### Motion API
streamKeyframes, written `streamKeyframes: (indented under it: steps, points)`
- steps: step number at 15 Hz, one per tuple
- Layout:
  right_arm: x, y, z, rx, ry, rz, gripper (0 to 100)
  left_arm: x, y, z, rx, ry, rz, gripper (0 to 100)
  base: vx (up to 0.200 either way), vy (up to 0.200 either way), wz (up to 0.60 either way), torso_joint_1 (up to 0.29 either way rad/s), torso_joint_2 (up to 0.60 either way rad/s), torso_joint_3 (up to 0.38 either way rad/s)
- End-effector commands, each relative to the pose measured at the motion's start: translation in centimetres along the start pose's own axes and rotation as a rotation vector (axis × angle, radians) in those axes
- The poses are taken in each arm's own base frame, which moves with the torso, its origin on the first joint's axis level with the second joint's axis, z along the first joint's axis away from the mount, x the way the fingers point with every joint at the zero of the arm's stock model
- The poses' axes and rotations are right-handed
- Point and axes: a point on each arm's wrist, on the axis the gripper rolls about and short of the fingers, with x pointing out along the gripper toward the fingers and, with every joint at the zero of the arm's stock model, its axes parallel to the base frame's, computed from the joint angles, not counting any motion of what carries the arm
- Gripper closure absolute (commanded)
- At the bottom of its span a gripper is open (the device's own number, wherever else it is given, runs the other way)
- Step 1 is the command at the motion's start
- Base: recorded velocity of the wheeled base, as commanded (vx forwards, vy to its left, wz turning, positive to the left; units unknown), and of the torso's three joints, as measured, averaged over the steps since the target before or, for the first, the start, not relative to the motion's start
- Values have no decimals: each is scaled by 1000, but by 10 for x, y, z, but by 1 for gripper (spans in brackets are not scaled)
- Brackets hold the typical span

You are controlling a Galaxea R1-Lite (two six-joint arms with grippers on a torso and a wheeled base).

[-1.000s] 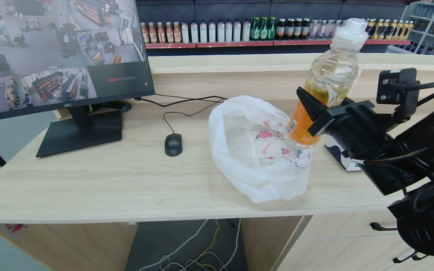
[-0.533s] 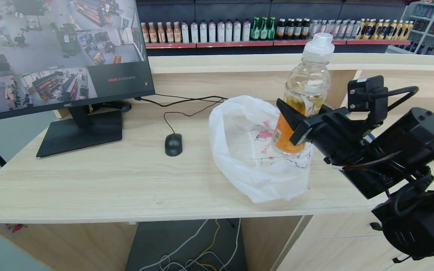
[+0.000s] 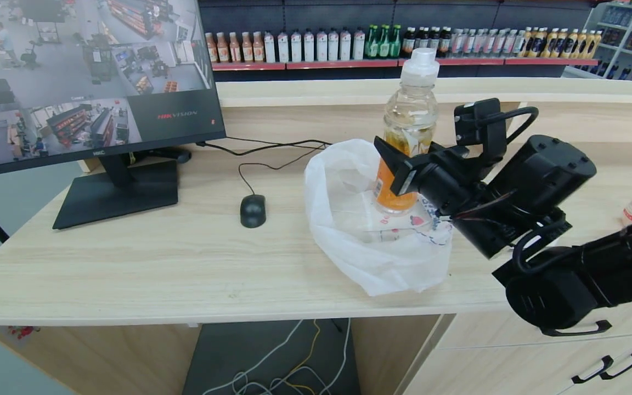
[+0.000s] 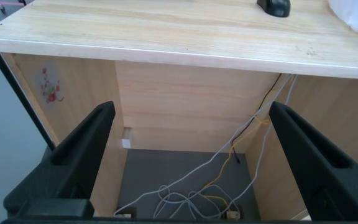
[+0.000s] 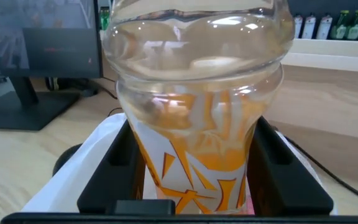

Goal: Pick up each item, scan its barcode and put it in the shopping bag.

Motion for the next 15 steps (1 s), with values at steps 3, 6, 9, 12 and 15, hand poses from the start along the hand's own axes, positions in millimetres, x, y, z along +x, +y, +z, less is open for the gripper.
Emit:
streamKeyframes:
  steps: [3,6,9,12,15]
  points:
    - [24,1,-10,35,6,-1,100,0,0,0,-1,0,1,0,0,0,0,0,0,0]
    - [32,0,-26,81,34,-17,100,0,0,0,0,0,1,0,0,0,0,0,0,0]
    - [41,0,-38,101,42,-36,100,0,0,0,0,-2,1,0,0,0,0,0,0,0]
    - [59,2,-52,104,17,-36,100,0,0,0,0,0,-1,0,0,0,0,0,0,0]
    - [68,2,-60,102,4,-39,100,0,0,0,0,0,1,0,0,0,0,0,0,0]
